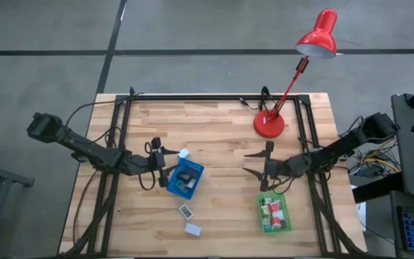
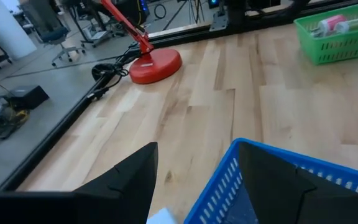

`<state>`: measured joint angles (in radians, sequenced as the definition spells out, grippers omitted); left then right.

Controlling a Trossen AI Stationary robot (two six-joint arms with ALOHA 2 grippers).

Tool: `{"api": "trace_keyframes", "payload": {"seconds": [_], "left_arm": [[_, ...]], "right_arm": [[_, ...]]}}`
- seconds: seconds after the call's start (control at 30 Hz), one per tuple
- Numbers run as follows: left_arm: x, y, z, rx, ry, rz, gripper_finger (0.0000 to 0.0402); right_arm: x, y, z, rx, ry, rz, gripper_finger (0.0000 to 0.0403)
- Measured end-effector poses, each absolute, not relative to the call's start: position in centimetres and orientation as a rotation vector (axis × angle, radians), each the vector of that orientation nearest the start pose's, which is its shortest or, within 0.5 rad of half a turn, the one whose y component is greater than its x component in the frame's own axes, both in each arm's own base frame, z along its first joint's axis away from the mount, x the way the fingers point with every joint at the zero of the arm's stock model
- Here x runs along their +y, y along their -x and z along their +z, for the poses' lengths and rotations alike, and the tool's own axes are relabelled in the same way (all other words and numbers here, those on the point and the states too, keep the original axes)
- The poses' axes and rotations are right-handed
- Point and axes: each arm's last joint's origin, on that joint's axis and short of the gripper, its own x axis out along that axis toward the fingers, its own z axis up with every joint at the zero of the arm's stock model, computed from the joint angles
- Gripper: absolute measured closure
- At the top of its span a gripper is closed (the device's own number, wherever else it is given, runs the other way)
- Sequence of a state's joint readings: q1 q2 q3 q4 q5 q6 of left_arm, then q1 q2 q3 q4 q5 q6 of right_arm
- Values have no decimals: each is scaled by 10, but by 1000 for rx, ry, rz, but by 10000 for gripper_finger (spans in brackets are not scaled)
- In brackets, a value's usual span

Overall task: Pick & Place Office items
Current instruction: Put the top white digital clock into the blue bin

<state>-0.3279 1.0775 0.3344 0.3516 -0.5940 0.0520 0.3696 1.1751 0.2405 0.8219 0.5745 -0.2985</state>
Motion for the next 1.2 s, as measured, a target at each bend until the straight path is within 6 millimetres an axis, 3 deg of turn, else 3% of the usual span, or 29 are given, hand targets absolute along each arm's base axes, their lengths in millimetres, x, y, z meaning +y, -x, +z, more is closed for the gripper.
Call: {"api": "trace_keyframes", "payload": {"seconds": [0.37,0.6,0.97,1.2], "left_arm": [[-44,-194,181,343,-255,443,177],[-43,-197,184,314,-192,353,177],[-43,-185,175,117,-144,227,177],[-41,-179,168,107,-147,217,177]], "right_arm": [[40,-198,169,147,302,-130,183],[25,-199,163,166,240,-98,195],[28,-199,162,159,152,-7,200],[28,-199,162,158,131,-9,200]]}}
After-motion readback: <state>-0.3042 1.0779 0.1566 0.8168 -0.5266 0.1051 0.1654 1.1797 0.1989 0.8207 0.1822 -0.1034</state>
